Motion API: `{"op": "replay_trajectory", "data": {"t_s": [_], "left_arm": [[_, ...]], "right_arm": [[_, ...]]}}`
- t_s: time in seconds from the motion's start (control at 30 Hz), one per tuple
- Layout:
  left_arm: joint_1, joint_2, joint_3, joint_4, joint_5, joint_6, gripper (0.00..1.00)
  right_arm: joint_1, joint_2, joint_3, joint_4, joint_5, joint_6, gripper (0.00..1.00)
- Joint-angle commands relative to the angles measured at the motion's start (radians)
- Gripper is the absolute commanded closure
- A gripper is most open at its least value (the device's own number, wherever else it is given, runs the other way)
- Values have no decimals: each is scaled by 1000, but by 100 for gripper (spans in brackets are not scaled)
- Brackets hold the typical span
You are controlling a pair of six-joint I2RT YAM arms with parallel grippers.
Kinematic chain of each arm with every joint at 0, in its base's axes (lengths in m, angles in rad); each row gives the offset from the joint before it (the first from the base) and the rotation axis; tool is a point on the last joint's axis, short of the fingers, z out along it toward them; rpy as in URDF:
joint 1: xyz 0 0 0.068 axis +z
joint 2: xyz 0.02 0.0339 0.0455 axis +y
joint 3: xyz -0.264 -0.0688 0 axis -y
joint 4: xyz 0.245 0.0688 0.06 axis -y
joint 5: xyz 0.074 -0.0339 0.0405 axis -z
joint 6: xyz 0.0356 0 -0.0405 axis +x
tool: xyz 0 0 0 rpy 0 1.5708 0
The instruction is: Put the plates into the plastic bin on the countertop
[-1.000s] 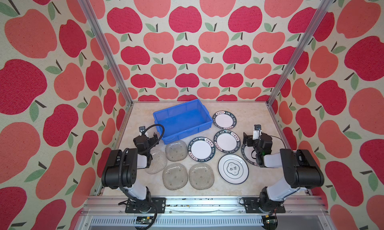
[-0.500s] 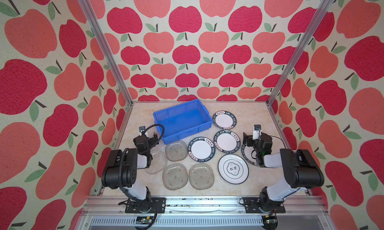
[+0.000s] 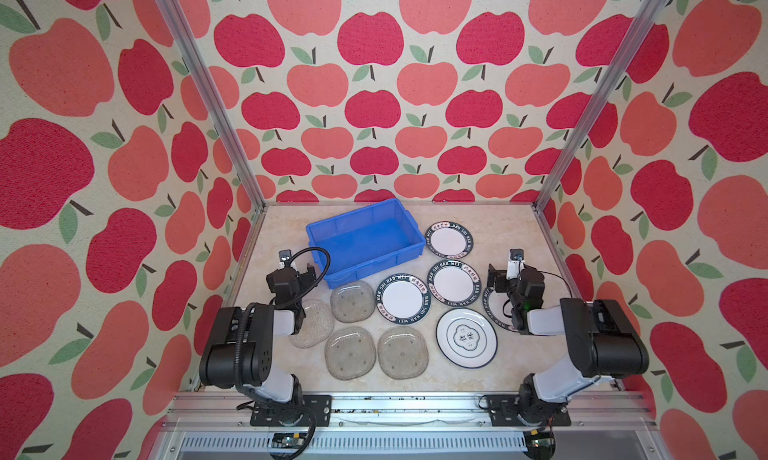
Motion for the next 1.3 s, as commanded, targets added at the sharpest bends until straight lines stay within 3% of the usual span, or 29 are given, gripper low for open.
{"op": "replay_trajectory", "data": {"t_s": [0.0,0.07,0.13,0.27,0.4,0.47,0.63,0.87,1.07,1.27], "left_arm": [[-27,-121,80,-163,-108,65,1],[-60,-194,82,-153,-183,113,1],[-66,-267,96,-189,-211,52,1],[-55,-323,302,-584,-311,-146,1],[-61,-269,548,-921,-254,-212,1],[-66,-236,652,-1017,-127,-206,1],[-83,-152,846,-1112,133,-225,1],[-82,-17,989,-1180,491,-310,1],[-71,52,966,-1054,722,-392,1],[-68,100,973,-1008,787,-437,0]], "right_arm": [[16,-78,35,-95,93,14,0],[32,-131,95,-240,140,5,0],[54,-161,141,-333,196,-6,0],[84,-211,234,-477,319,-3,1],[101,-213,367,-658,374,47,0],[108,-204,429,-728,360,79,0],[94,-145,621,-930,93,162,1],[-44,-21,797,-1009,-373,487,7],[-85,101,877,-1034,-463,572,13],[-103,173,869,-975,-477,617,18]]}}
